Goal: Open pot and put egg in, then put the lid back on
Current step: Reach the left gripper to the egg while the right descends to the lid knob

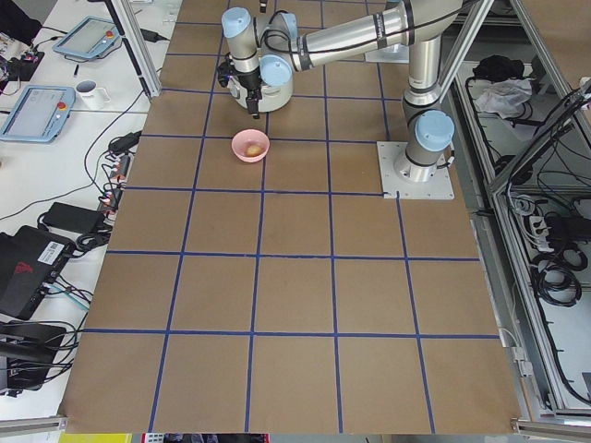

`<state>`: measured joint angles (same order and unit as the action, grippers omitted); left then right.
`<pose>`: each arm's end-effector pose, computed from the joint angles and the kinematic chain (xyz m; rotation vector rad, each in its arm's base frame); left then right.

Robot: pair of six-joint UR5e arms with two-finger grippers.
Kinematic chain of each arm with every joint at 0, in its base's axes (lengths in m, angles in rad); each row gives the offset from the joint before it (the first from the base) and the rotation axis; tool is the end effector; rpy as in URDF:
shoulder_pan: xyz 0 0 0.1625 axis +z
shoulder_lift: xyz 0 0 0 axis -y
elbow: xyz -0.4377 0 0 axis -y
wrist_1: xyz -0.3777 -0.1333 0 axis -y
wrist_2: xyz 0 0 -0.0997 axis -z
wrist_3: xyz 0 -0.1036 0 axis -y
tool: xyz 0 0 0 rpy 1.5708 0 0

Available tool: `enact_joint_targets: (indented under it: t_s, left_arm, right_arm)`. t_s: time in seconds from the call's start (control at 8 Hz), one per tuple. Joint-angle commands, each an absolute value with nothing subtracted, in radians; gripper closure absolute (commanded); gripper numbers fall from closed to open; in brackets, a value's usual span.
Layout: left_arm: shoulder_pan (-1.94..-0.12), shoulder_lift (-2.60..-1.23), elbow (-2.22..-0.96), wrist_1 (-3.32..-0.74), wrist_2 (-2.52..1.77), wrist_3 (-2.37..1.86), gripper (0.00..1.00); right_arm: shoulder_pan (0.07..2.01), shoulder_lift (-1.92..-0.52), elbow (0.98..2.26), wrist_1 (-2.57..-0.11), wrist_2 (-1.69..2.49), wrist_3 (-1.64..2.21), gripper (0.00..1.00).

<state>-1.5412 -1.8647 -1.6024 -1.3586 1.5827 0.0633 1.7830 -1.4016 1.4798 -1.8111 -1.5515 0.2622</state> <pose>-0.1151 -0.5757 0.3464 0.0538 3.1294 0.1782 0.2513 -0.5242 0.4783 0.0745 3.0749 -0.2359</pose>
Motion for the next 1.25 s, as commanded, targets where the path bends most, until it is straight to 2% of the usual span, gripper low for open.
enact_joint_targets:
  t_s: [0.0, 0.25, 0.5, 0.62, 0.75, 0.88, 1.0, 1.12]
  left_arm:
    - [-1.487, -1.962, -1.623, -1.292, 1.585, 0.084, 0.00]
    - [-1.466, -1.983, -1.631, -1.215, 1.585, 0.132, 0.00]
    - [-1.466, -2.018, -1.631, -1.180, 1.586, 0.132, 0.00]
    - [-1.466, -2.034, -1.631, -1.178, 1.586, 0.132, 0.00]
    - [-1.466, -2.045, -1.629, -1.178, 1.600, 0.132, 0.00]
    - [-1.466, -2.052, -1.632, -1.180, 1.612, 0.129, 0.00]
    - [-1.466, -2.060, -1.638, -1.180, 1.612, 0.129, 0.00]
    - [-1.466, -2.066, -1.649, -1.180, 1.612, 0.129, 0.00]
  right_arm:
    - [1.876, -1.271, 1.480, -1.948, -1.548, 0.411, 0.00]
    - [1.926, -1.186, 1.482, -2.034, -1.545, 0.516, 0.00]
    - [1.930, -1.164, 1.486, -2.031, -1.545, 0.514, 0.00]
    - [1.930, -1.166, 1.486, -2.034, -1.554, 0.502, 0.04]
    - [1.930, -1.164, 1.485, -2.039, -1.558, 0.497, 0.15]
    - [1.930, -1.166, 1.485, -2.040, -1.562, 0.486, 0.30]
    - [1.930, -1.169, 1.483, -2.037, -1.566, 0.442, 0.35]
    - [1.930, -1.170, 1.483, -2.031, -1.587, 0.436, 0.56]
